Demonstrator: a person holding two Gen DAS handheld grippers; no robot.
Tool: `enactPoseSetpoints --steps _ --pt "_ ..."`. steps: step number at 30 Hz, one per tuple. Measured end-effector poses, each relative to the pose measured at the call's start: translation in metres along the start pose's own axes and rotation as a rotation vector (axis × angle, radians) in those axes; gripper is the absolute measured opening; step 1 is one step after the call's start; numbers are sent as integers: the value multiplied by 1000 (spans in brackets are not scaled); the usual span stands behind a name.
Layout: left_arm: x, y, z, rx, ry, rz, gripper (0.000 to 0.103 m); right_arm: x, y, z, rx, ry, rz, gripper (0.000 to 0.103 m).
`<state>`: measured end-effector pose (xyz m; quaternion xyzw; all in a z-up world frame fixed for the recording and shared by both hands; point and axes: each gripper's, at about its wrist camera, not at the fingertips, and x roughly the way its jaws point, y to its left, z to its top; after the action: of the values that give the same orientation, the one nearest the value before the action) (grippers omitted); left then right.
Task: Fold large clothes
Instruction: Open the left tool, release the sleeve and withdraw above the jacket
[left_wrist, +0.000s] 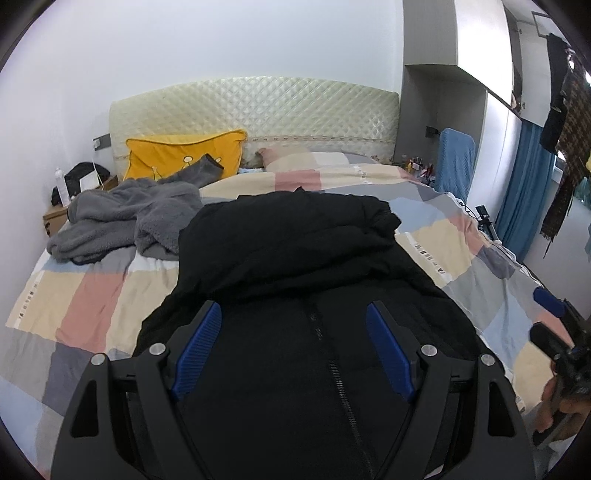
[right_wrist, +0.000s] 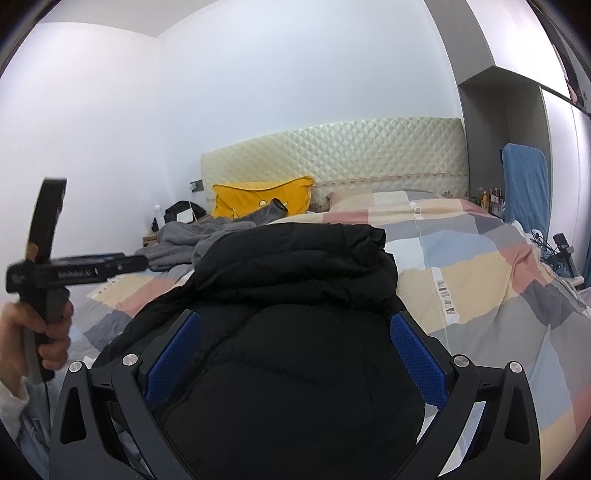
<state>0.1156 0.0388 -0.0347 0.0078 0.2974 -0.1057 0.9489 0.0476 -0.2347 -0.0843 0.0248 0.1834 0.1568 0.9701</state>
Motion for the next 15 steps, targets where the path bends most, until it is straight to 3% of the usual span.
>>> enactPoseSetpoints --steps 8,15 --pt "19 28 -21 -98 26 -12 81 11 1 -3 13 42 -4 103" --pt "28 40 -39 -125 54 33 81 24 0 -8 16 102 -13 103"
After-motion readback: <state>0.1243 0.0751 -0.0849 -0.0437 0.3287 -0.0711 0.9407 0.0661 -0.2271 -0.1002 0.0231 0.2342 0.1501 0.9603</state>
